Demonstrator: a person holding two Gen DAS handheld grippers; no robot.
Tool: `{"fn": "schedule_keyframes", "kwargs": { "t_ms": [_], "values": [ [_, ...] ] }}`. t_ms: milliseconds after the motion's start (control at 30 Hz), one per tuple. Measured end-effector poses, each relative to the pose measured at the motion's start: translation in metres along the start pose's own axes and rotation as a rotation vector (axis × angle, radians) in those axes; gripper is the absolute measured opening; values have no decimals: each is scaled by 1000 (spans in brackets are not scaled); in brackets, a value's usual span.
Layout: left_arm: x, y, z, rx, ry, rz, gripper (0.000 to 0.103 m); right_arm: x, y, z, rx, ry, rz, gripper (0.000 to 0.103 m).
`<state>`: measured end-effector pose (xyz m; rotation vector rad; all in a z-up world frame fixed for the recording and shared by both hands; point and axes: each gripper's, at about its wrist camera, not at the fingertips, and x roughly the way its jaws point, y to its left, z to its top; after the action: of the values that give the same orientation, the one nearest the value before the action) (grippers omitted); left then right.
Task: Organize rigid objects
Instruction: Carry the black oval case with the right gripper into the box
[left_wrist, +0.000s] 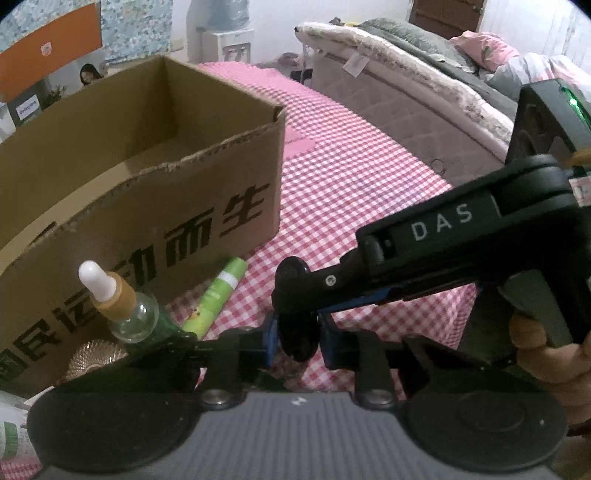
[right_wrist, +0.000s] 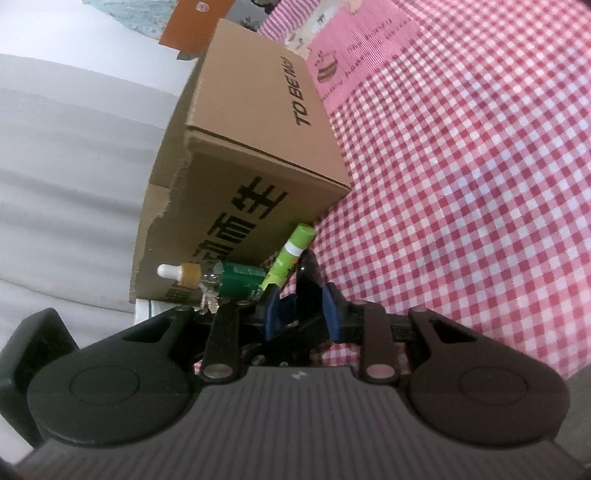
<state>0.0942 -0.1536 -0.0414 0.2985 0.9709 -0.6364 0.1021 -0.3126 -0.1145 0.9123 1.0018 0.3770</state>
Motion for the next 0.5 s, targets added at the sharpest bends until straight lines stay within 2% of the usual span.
{"fn": "schedule_keyframes", "kwargs": {
  "t_ms": [300,500],
  "values": [
    [-28,-11,1,9,-69,-1,23,-30,19,-10,-51,-59,7,24],
    [-65,-13,7,5,-149,-5,23,-58,53,-17,-126,-111,28,24]
  ]
}}
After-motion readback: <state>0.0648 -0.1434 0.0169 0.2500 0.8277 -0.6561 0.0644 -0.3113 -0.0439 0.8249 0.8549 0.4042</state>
